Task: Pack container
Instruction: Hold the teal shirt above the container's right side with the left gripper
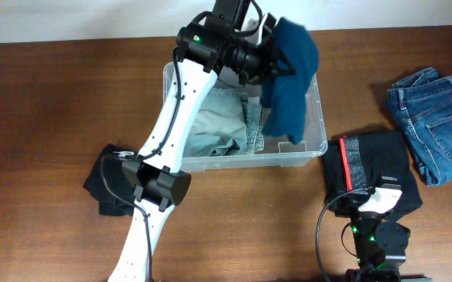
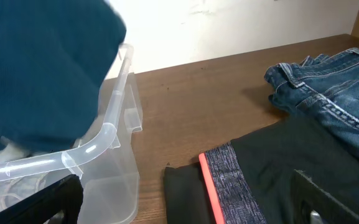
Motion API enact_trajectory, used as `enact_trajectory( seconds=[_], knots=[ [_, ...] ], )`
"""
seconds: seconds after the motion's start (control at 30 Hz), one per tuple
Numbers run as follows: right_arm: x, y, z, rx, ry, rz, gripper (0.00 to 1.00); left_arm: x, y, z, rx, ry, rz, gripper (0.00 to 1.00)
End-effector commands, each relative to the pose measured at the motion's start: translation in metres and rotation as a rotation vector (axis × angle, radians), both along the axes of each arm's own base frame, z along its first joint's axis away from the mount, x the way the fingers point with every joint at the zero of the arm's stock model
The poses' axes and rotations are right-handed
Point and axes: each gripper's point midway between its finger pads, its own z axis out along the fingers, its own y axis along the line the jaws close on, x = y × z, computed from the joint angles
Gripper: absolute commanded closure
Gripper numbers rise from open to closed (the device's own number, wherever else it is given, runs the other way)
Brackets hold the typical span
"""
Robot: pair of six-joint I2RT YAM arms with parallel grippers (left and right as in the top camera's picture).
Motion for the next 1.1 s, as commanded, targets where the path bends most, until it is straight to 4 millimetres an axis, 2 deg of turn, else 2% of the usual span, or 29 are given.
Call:
enact_trajectory(
  seconds=[0.0, 0.13, 0.2, 0.43, 0.63, 0.77, 1.07],
  knots=[
    [0.000, 0.000, -0.002, -0.005, 0.003, -0.003, 0.01, 0.011, 0.005, 0.012, -0.030, -0.065, 0.007, 1.00],
    [0.000, 0.000, -0.002, -0.005, 0.003, -0.003, 0.01, -0.002, -0.013, 0.060, -0.225, -0.157, -0.125, 1.00],
    [0.000, 0.000, -0.002, -0.005, 0.003, -0.003, 0.01, -0.010, -0.020, 0.075, -0.295, -0.176, -0.180, 1.00],
    [0.000, 0.000, -0.002, -0.005, 0.003, -0.003, 0.01, -0.014, -0.022, 0.079, -0.319, -0.160, -0.196, 1.00],
    [0.000, 0.000, -0.002, -0.005, 0.003, -0.003, 0.01, -0.004, -0.017, 0.067, -0.257, -0.174, -0.145, 1.00],
    [0.000, 0.000, -0.002, -0.005, 0.003, -0.003, 0.01, 0.003, -0.008, 0.041, -0.139, -0.179, -0.098, 1.00],
    [0.000, 0.000, -0.002, -0.005, 0.003, -0.003, 0.01, 0.009, -0.015, -0.004, -0.117, -0.095, -0.120, 1.00]
  ],
)
